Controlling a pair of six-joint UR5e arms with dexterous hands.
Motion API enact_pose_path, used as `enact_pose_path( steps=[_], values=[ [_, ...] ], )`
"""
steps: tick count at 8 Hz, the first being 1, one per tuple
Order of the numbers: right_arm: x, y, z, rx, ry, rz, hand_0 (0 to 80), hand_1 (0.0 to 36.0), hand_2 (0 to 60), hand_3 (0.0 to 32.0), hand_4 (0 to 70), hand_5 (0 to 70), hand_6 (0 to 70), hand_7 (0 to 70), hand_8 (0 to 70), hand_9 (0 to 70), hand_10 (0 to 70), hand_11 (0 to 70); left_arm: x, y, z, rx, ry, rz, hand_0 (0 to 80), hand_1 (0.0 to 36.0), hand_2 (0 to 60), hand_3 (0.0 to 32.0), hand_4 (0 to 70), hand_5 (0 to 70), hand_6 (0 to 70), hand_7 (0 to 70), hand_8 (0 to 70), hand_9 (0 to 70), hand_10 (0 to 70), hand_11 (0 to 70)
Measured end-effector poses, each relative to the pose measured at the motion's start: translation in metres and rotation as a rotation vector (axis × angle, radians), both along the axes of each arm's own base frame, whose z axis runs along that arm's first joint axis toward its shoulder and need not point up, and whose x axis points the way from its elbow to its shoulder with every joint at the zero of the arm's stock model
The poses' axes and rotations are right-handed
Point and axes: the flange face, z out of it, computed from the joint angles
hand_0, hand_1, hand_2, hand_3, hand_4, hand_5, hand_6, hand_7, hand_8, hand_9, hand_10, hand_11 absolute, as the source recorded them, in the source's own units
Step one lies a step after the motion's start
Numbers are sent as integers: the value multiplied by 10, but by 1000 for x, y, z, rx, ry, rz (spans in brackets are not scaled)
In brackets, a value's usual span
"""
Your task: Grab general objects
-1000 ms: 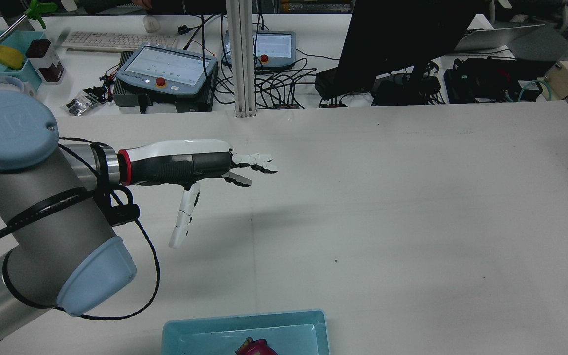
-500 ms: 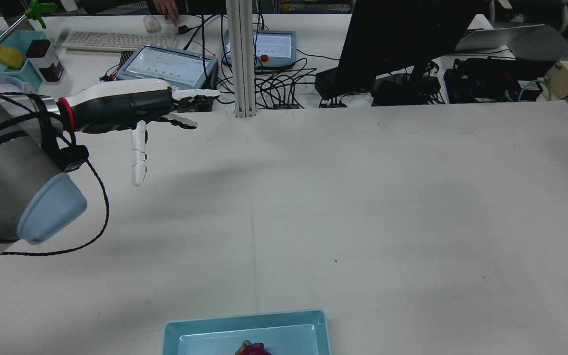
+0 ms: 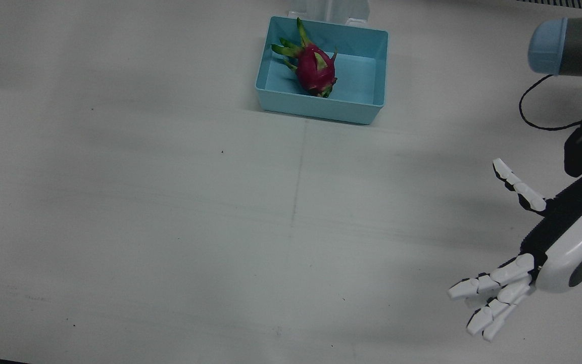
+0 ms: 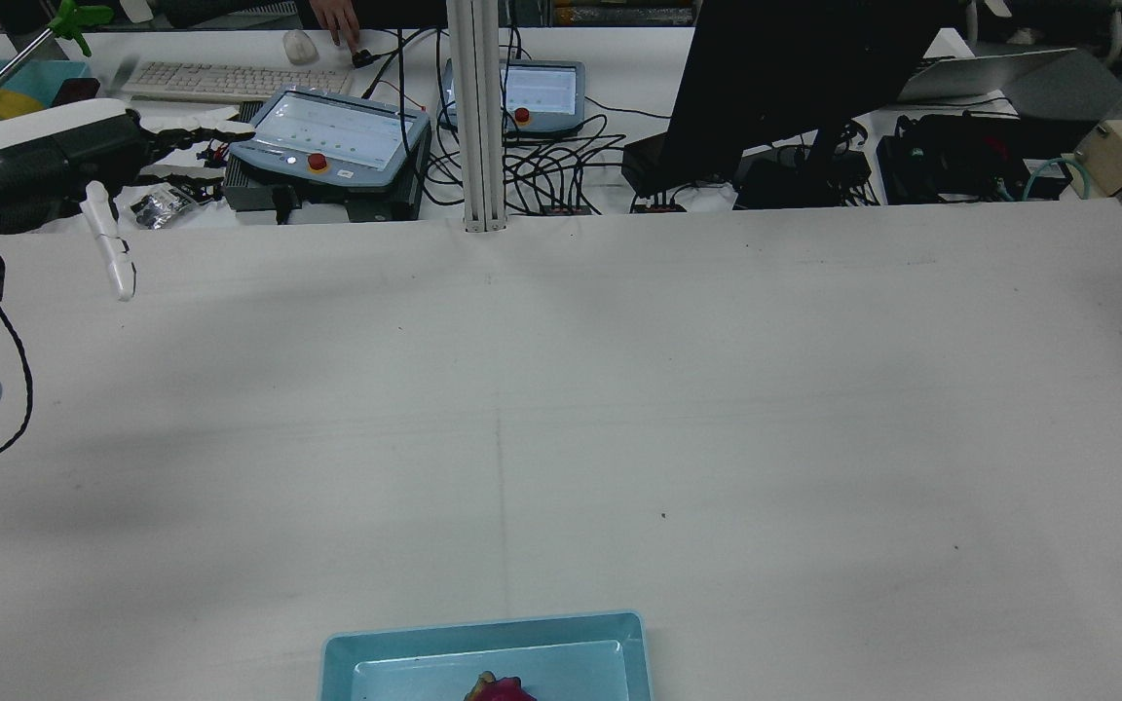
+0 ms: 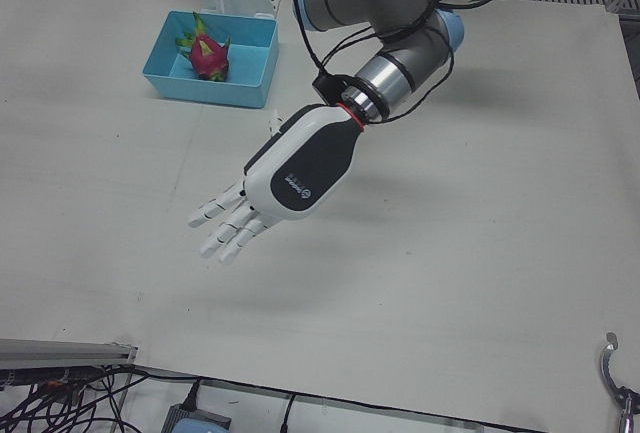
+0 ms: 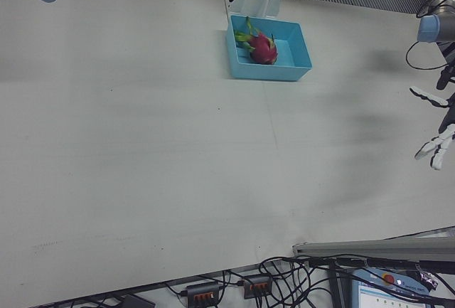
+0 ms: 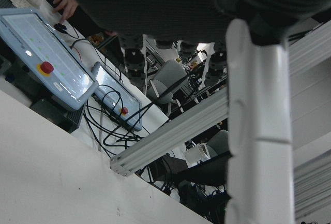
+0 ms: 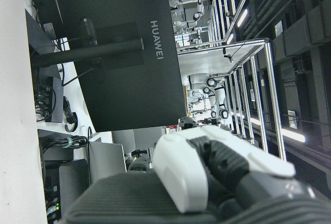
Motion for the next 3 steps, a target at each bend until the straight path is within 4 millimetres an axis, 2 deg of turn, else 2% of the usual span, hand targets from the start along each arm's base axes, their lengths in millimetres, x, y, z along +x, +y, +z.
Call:
enact_pose_path(
  steps=[2, 3],
  values=[
    [0, 0, 0, 0, 0, 0, 0, 0, 0, 0, 0, 0, 0, 0, 0, 0, 0, 0, -55, -8, 39, -41, -5, -98, 576, 214, 0, 0, 56, 87, 0, 62, 0, 0, 15, 47],
    [0, 0, 0, 0, 0, 0, 0, 0, 0, 0, 0, 0, 0, 0, 0, 0, 0, 0, -79, -9, 54, -58, -10, -137, 565, 200, 0, 30, 29, 72, 0, 44, 0, 0, 12, 42]
  ],
)
